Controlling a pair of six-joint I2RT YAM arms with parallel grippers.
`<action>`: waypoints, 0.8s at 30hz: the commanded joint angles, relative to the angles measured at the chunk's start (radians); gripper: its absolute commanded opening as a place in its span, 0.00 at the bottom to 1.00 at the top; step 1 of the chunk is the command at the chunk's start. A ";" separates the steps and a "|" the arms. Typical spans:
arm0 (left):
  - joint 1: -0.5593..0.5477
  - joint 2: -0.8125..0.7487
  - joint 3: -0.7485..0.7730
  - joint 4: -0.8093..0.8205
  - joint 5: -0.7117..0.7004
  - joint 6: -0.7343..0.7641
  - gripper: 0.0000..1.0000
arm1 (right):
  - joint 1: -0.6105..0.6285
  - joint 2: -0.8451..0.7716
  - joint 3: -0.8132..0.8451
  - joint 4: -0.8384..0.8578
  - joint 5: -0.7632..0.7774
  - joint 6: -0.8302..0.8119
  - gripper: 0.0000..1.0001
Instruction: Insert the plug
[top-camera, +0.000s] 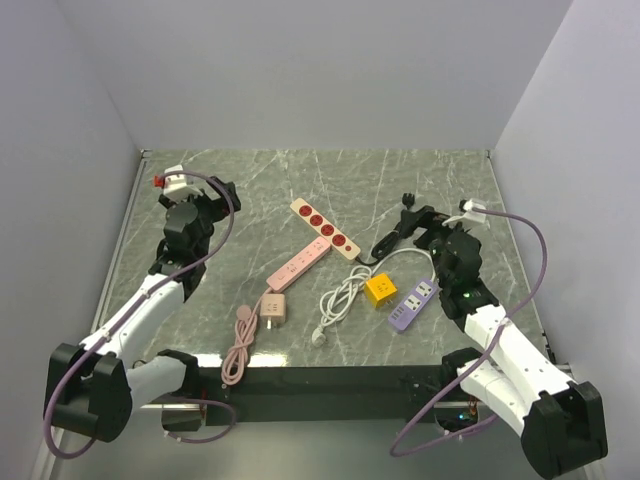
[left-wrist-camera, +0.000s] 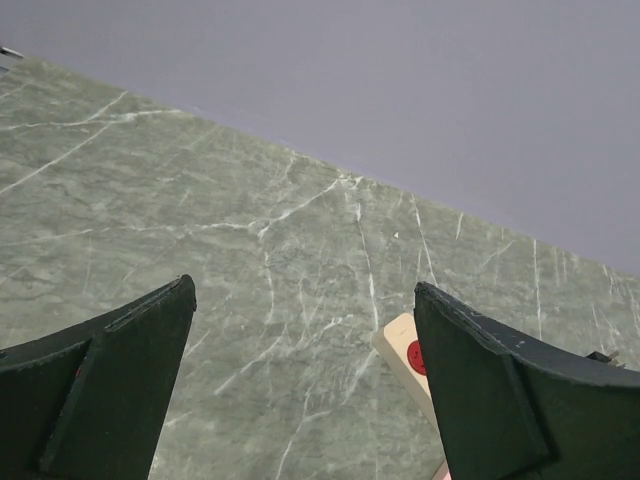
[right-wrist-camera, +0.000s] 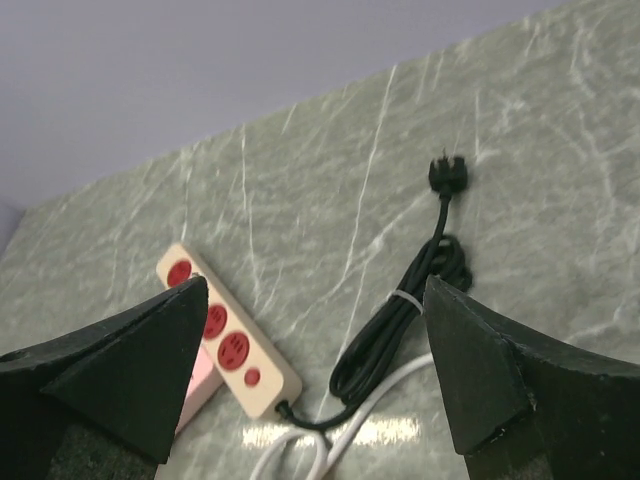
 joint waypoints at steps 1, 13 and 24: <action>-0.011 0.022 0.063 0.006 0.006 0.009 0.97 | 0.029 -0.001 0.043 -0.119 -0.036 0.009 0.94; -0.020 0.062 0.086 -0.021 0.093 0.040 0.98 | 0.163 0.167 0.143 -0.351 -0.079 -0.029 0.93; -0.023 0.083 0.109 -0.046 0.121 0.052 0.99 | 0.269 0.321 0.230 -0.544 -0.055 -0.025 0.93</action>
